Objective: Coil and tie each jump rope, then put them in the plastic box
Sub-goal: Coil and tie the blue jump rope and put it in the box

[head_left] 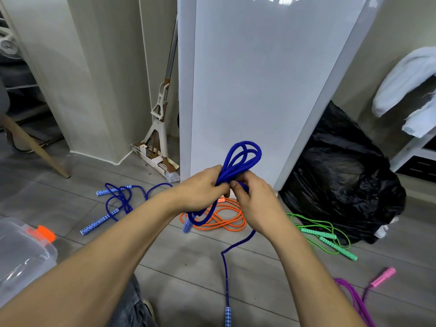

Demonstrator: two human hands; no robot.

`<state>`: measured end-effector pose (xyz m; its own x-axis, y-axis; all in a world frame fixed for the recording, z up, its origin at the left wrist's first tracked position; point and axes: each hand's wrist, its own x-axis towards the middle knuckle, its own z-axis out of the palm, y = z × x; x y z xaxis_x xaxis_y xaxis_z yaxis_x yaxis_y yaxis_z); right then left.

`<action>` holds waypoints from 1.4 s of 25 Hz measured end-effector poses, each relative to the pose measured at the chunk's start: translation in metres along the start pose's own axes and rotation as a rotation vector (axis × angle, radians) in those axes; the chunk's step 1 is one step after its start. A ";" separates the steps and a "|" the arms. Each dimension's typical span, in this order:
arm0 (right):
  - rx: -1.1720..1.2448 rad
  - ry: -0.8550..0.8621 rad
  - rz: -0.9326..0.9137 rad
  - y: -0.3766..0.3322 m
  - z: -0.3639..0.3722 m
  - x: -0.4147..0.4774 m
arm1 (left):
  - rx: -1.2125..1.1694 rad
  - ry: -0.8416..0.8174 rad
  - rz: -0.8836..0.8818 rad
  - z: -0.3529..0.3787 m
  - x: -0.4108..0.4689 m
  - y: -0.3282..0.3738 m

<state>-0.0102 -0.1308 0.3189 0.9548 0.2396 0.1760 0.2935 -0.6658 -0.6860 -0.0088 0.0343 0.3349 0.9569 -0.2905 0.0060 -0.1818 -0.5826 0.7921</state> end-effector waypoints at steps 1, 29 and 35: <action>0.000 -0.040 -0.005 0.001 0.002 -0.001 | 0.080 -0.014 0.003 -0.001 -0.001 -0.001; 0.025 0.107 0.218 -0.003 0.000 0.005 | -0.865 0.294 -0.308 0.015 0.006 0.000; -0.001 -0.058 0.109 -0.010 0.013 0.000 | -0.797 0.263 -0.327 0.026 0.003 0.007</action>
<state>-0.0138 -0.1147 0.3170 0.9767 0.2064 0.0593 0.1883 -0.6904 -0.6985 -0.0126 0.0101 0.3246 0.9719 0.0373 -0.2325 0.2265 0.1219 0.9664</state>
